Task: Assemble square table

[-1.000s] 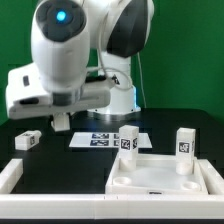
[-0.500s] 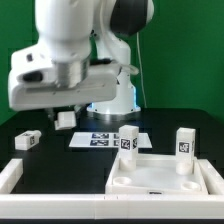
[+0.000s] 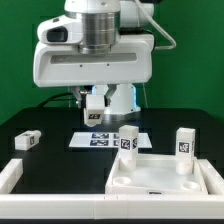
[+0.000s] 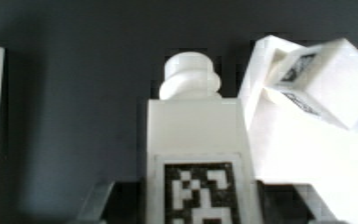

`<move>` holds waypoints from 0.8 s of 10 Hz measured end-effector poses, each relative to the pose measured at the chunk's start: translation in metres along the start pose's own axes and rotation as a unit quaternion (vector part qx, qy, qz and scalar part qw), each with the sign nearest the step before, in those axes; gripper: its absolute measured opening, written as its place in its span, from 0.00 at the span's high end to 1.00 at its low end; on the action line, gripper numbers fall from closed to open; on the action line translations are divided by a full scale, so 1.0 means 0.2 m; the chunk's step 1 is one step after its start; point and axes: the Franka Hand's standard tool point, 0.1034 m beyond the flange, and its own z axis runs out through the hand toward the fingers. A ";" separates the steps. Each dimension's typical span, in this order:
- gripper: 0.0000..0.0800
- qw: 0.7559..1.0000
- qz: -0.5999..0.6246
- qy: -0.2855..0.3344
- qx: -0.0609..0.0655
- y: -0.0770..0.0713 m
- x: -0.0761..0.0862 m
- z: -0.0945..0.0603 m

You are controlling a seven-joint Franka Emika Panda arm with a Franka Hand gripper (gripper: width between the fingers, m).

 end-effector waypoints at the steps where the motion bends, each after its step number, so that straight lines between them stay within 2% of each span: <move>1: 0.64 0.999 -0.003 0.039 -0.009 0.02 0.03 -0.01; 3: 0.64 0.993 -0.004 0.113 -0.025 0.03 0.04 0.00; 4: 0.64 0.986 0.020 0.164 -0.031 -0.03 0.05 0.04; 5: 0.64 0.980 0.027 0.196 -0.030 -0.18 0.10 0.03; 6: 0.64 0.968 0.032 0.247 -0.029 -0.31 0.20 -0.03; 7: 0.64 0.956 0.055 0.287 -0.023 -0.39 0.29 -0.05; 8: 0.64 0.945 0.065 0.321 -0.015 -0.50 0.40 -0.06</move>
Offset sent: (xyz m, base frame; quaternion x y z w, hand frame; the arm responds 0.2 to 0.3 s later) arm -0.0297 0.0322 -0.0351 0.0389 0.2356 0.0231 0.9708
